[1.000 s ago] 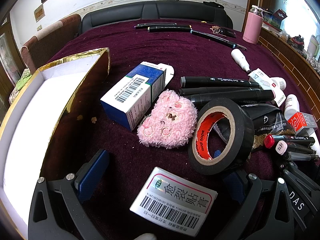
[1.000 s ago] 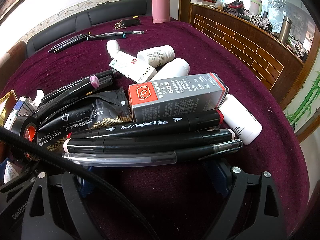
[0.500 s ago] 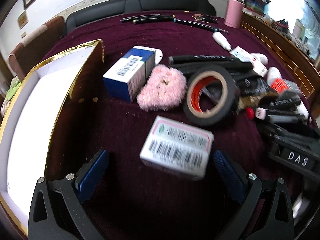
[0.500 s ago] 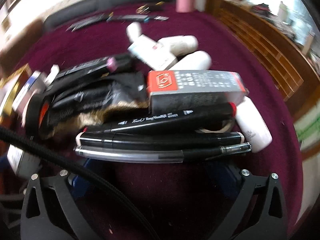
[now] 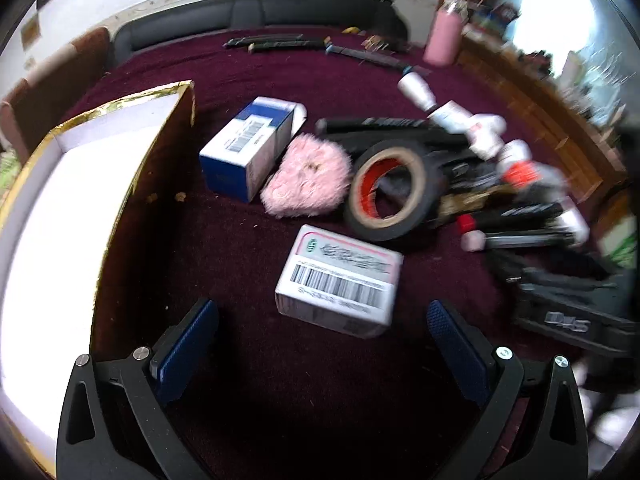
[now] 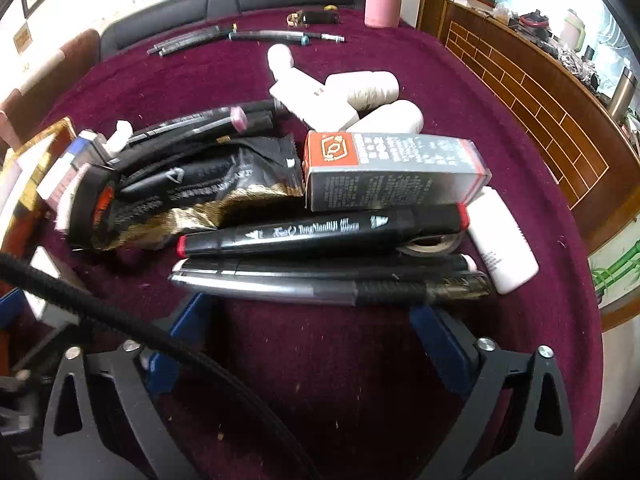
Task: Organize objects
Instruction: 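Grasp the white barcode box with the left gripper and lift it, then grasp the grey red-labelled box with the right gripper while left holds the white box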
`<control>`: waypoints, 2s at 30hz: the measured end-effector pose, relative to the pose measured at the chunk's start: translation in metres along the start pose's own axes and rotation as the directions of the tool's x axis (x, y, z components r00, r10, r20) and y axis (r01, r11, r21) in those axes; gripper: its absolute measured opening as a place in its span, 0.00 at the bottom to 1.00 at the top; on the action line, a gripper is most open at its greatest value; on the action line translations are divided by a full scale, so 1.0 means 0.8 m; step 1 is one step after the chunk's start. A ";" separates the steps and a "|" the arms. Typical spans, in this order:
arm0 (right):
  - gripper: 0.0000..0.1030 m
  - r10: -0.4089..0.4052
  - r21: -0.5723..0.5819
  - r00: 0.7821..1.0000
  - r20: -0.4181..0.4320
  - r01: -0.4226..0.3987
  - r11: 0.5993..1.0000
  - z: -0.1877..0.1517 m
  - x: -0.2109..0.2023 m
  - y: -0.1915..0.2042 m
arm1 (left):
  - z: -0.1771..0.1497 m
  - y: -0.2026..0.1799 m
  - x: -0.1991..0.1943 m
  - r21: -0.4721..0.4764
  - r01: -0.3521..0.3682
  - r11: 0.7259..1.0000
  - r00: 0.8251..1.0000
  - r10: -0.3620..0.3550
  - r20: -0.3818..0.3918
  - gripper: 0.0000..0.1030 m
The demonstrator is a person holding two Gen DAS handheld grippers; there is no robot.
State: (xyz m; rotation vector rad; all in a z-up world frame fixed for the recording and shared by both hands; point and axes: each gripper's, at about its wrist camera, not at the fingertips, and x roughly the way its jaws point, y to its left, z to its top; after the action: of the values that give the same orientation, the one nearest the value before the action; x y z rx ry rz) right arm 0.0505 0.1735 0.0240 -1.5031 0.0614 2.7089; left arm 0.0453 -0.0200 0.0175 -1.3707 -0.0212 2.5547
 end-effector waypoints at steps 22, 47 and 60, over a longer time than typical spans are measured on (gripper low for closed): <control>1.00 0.169 0.194 0.946 0.277 -0.227 0.954 -0.053 -0.080 -0.106 | 0.002 -0.009 -0.001 0.126 -0.073 0.989 0.996 0.066 0.062 0.98; 1.00 0.199 0.103 0.959 0.199 -0.223 0.969 -0.027 -0.066 -0.086 | 0.011 0.008 0.005 0.054 0.064 0.997 0.997 -0.066 0.029 0.39; 1.00 -0.017 -0.002 0.989 0.144 0.017 1.000 0.061 -0.023 -0.062 | 0.000 0.004 -0.039 0.053 0.143 0.988 0.987 -0.146 0.068 0.39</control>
State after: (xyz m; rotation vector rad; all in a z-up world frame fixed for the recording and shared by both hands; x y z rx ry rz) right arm 0.0220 0.2255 0.0649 -1.2977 0.0395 2.7956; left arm 0.0612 -0.0300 0.0423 -1.2128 -0.0692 2.4667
